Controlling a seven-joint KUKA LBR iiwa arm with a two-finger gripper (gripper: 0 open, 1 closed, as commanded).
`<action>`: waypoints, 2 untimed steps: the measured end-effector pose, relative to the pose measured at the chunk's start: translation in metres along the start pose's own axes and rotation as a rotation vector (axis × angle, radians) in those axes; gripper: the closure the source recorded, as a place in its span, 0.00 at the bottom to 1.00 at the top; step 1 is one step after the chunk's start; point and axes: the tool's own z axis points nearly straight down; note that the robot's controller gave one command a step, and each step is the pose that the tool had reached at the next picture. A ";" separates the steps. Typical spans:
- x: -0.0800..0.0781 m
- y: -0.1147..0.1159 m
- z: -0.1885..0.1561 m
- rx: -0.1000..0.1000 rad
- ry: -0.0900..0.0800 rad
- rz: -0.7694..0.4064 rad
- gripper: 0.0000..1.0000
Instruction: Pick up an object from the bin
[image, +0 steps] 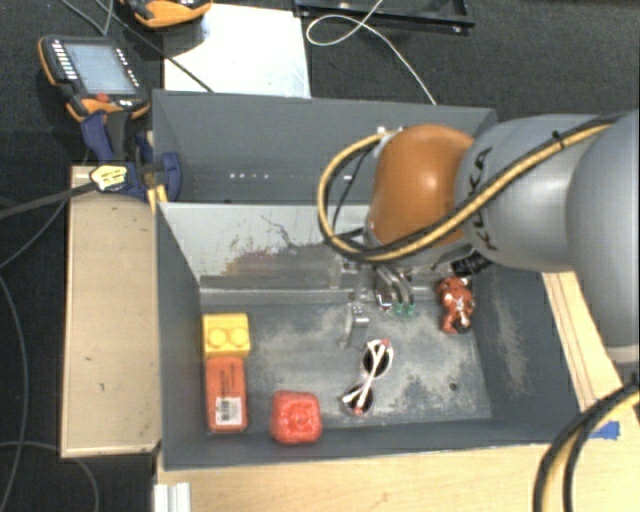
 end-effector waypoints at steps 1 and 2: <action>-0.002 0.000 -0.005 -0.001 -0.008 0.003 0.00; 0.058 -0.056 0.059 0.001 0.003 -0.349 0.00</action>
Offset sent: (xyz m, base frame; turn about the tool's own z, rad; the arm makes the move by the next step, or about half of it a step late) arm -0.0576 -0.0544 -0.0585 -0.3523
